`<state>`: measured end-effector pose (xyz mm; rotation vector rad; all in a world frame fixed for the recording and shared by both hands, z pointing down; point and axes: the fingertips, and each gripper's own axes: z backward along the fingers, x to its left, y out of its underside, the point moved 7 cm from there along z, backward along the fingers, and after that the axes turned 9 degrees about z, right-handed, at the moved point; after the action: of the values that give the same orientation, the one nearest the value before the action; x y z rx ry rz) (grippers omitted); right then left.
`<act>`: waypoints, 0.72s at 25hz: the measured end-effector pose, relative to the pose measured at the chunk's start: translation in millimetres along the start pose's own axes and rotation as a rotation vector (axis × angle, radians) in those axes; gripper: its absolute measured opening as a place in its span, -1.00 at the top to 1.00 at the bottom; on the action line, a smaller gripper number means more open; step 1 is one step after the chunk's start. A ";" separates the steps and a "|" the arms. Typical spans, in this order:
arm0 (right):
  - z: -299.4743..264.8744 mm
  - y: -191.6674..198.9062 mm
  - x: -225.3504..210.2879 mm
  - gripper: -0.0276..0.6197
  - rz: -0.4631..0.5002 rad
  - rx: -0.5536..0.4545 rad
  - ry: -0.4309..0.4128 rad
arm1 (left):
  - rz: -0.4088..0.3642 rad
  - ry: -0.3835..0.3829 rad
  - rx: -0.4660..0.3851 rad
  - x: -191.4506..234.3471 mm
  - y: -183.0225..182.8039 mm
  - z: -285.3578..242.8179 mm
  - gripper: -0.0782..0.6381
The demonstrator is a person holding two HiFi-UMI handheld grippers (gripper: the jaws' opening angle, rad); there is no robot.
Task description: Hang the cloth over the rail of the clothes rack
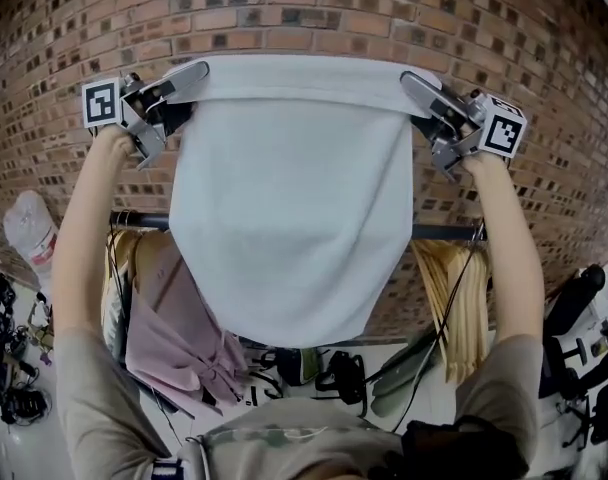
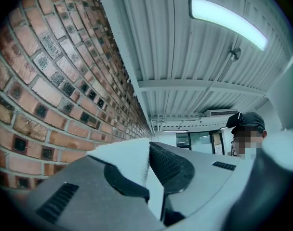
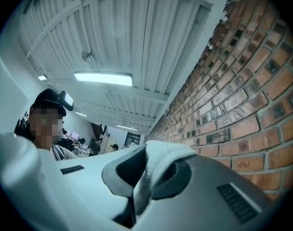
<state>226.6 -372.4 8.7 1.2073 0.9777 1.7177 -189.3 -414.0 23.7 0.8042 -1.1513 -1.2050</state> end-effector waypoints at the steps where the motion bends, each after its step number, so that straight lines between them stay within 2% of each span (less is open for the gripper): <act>1: 1.1 4.7 -6.6 0.86 -0.008 0.007 0.008 | 0.009 -0.010 0.004 7.5 0.8 -1.2 0.73; 6: 7.5 26.6 -36.1 0.86 -0.033 0.049 0.056 | 0.023 -0.087 0.012 39.6 6.9 -7.9 0.73; 12: 1.9 43.2 -43.7 0.86 -0.049 0.110 0.078 | 0.014 -0.141 0.017 55.7 4.8 -6.3 0.73; 18: -9.1 60.9 -52.3 0.86 -0.081 0.154 0.100 | 0.046 -0.172 0.044 74.8 9.1 0.9 0.73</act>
<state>218.8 -444.7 44.2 1.1712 1.2219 1.6771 -190.2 -484.5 50.2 0.7137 -1.3331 -1.2326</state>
